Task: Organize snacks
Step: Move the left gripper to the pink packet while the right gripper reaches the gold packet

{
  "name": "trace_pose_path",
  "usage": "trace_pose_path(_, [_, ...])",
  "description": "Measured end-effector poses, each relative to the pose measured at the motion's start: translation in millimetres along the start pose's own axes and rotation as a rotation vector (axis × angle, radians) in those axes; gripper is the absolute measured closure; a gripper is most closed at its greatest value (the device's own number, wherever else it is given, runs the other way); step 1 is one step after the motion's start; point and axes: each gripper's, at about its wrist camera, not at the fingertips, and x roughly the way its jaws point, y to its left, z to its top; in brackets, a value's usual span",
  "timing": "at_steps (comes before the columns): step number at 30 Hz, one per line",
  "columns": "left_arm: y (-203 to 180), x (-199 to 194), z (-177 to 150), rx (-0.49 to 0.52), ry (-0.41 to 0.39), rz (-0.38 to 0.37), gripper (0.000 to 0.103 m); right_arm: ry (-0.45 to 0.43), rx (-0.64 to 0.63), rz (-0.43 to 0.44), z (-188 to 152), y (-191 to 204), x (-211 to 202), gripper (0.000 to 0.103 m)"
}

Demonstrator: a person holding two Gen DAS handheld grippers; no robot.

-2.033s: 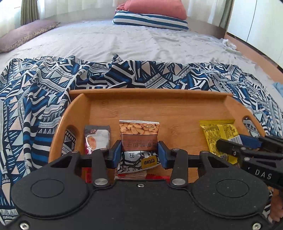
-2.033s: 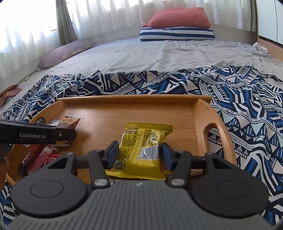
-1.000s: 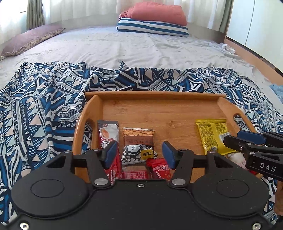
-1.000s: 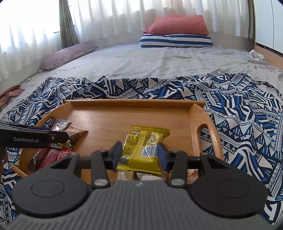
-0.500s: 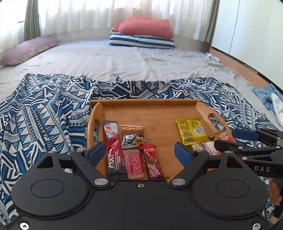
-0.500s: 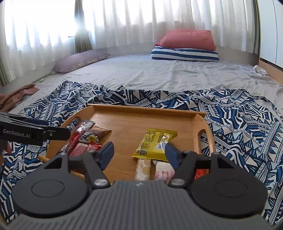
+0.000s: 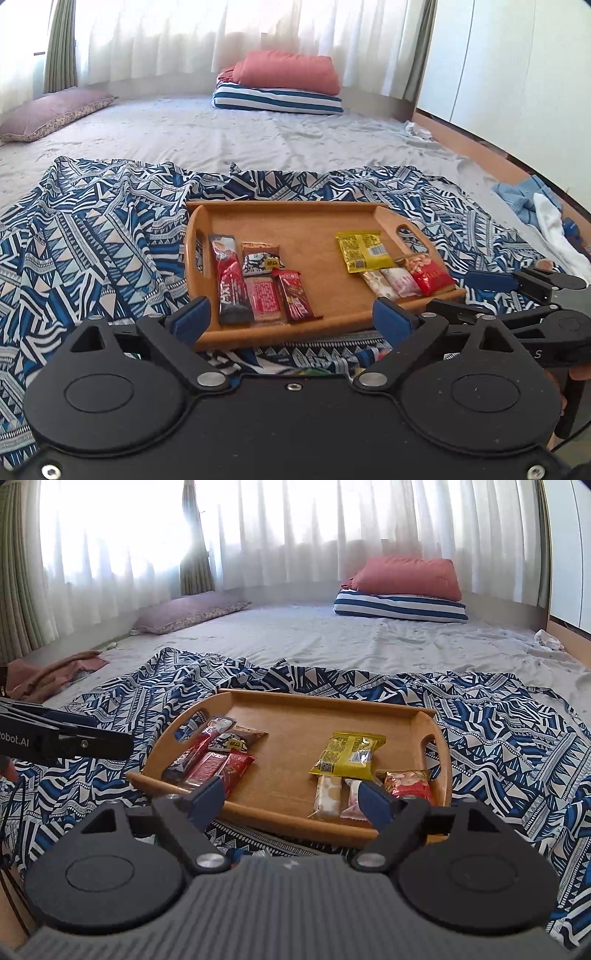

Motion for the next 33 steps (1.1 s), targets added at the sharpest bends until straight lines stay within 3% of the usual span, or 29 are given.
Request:
trace_pose_path(9, [-8,-20,-30,0.025,0.002,-0.006,0.007,0.014,-0.08,-0.023,-24,11,-15,0.011])
trace_pose_path(21, [-12,-12,-65,0.032,0.06,-0.006,0.007,0.079,-0.155,-0.038,-59,22,-11,0.007])
trace_pose_path(23, [-15,-10,-70,0.046,0.064,-0.02,0.011,0.095,-0.175,-0.038,-66,25,-8,0.007])
trace_pose_path(25, [-17,-8,-75,0.055,0.077,-0.033,0.027,0.109,-0.194,-0.039,-72,28,-6,0.007])
trace_pose_path(28, [-21,-3,-80,0.054,0.107,-0.063,0.041,0.121,-0.213,-0.034,-80,33,-2,0.007])
trace_pose_path(33, [-31,3,-87,0.094,0.119,-0.071,0.051,0.117,-0.217,-0.02,-84,39,4,0.007])
